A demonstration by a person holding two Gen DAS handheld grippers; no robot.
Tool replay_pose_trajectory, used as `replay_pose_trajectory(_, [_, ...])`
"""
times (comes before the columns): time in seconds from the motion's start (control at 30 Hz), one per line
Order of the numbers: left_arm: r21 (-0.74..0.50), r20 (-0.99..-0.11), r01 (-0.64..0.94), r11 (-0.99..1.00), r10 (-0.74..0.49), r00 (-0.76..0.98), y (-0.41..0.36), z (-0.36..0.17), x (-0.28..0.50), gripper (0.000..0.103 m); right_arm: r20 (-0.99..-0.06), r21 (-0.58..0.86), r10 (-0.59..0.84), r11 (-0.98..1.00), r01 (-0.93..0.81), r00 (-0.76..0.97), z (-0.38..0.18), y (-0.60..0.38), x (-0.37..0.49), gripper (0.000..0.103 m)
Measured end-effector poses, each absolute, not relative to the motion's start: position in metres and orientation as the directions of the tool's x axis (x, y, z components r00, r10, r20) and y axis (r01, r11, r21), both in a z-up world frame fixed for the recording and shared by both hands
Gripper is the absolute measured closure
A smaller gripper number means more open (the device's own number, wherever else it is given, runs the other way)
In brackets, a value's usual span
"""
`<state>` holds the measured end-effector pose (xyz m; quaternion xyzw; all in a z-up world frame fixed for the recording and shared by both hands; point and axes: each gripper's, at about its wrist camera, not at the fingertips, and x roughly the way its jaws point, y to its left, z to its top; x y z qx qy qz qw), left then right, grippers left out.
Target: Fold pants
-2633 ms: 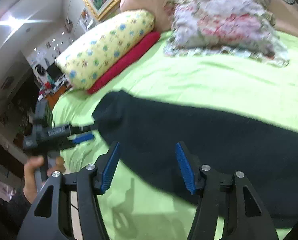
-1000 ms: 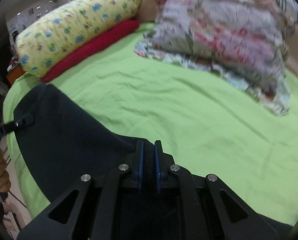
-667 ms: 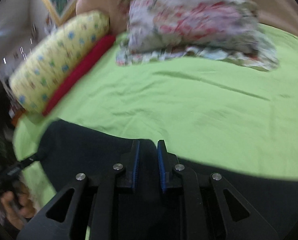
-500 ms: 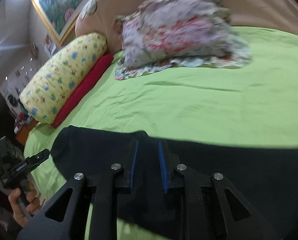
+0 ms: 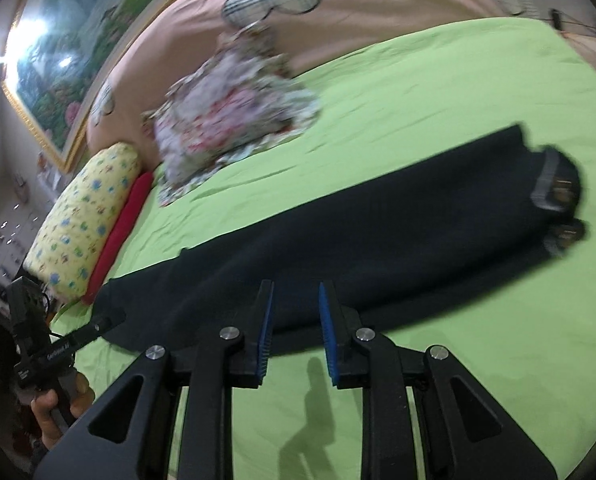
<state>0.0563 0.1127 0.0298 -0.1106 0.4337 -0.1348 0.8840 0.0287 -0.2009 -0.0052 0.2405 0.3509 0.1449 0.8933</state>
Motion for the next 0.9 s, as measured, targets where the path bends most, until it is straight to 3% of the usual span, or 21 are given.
replay_pose_trajectory(0.33, [-0.194,-0.792,0.379,0.905,-0.373,0.483,-0.001,0.013,0.062,0.032,-0.557,0.566,0.380,0.824,0.003,0.739,-0.022,-0.255,0.014,0.079])
replay_pose_trajectory(0.7, [-0.065,-0.842,0.563,0.824,-0.348,0.413,-0.057,-0.006,0.090,0.032,-0.583,0.614,0.326,0.776,0.141,0.744,-0.041,-0.305,0.030,0.077])
replay_pose_trajectory(0.9, [-0.055,-0.858,0.599,0.799,-0.345,0.380,-0.069,-0.019,0.104,0.032,-0.574,0.653,0.350,0.741,0.155,0.740,-0.050,-0.315,0.044,0.076])
